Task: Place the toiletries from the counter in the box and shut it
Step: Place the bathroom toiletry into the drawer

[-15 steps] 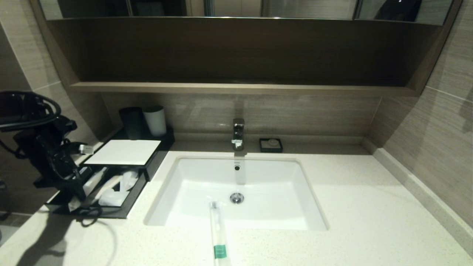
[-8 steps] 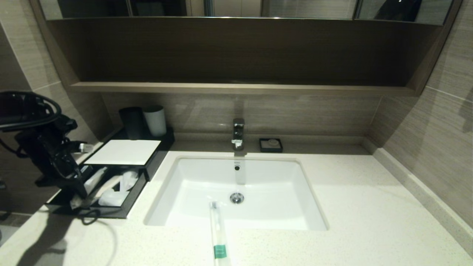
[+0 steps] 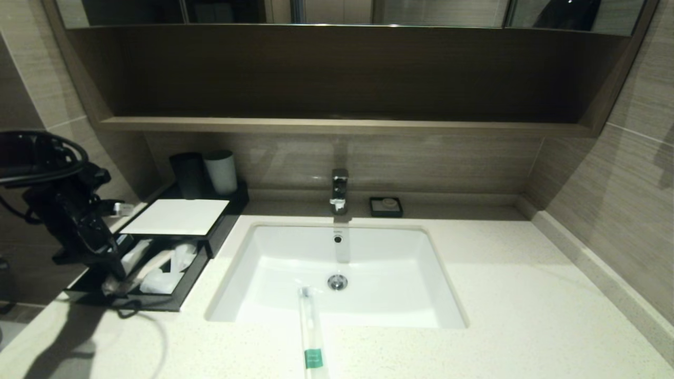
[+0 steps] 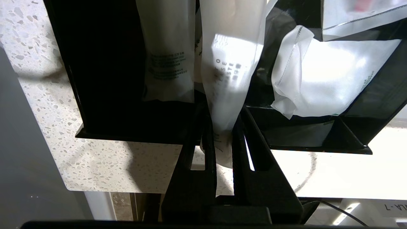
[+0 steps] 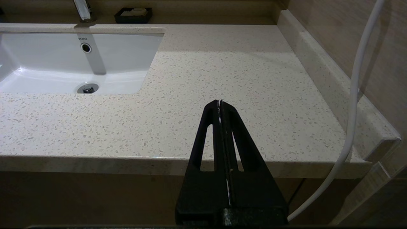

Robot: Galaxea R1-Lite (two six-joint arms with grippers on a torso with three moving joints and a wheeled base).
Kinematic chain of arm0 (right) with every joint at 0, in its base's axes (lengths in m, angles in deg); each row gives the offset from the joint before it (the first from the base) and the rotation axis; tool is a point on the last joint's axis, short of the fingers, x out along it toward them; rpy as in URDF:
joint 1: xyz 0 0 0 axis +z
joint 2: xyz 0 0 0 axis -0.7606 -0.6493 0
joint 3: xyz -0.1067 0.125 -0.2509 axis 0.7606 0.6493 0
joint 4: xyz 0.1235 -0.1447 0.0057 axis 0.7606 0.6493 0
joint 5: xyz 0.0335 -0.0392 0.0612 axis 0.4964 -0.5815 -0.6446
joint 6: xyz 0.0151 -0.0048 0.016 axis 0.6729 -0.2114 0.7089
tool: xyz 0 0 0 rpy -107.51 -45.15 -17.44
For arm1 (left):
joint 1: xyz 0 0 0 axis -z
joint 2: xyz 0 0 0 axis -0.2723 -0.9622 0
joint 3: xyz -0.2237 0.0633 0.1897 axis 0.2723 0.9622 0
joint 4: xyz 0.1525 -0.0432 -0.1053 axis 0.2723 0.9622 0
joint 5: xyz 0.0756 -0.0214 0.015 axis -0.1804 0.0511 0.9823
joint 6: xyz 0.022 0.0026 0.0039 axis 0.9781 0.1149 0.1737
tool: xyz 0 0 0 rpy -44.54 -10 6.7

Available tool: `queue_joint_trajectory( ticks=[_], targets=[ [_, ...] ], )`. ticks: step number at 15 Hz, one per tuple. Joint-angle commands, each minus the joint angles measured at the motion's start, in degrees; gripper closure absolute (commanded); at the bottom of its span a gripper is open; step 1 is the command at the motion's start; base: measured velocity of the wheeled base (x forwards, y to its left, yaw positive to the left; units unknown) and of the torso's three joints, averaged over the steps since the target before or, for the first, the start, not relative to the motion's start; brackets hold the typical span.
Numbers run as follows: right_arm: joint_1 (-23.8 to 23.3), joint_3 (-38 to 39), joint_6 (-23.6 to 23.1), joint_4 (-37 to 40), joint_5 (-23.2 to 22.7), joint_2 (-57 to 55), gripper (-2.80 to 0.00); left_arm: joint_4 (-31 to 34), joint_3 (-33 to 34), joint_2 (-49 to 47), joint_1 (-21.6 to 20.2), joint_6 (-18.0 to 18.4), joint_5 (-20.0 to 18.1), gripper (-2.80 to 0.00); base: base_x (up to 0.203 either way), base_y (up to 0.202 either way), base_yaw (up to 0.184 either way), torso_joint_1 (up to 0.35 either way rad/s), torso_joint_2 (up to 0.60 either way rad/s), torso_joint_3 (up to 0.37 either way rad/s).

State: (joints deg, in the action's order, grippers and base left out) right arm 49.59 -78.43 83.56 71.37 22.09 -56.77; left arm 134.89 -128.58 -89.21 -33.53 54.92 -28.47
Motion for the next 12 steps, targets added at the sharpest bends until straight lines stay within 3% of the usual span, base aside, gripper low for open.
queue_joint_trajectory(
  ticks=[1, 12],
  targets=[
    [0.01, 0.09, 0.00, -0.02, -0.01, 0.00, 0.00, 0.25, -0.01, -0.60, -0.03, 0.18, 0.09, 0.00, 0.000, 0.000, 0.000, 0.000, 0.00, 0.000],
    [0.01, 0.09, 0.00, -0.02, -0.01, 0.00, 0.00, -3.13, -0.01, -0.60, -0.12, 0.27, 0.21, 0.00, 0.000, 0.000, 0.000, 0.000, 0.00, 0.000]
  ],
)
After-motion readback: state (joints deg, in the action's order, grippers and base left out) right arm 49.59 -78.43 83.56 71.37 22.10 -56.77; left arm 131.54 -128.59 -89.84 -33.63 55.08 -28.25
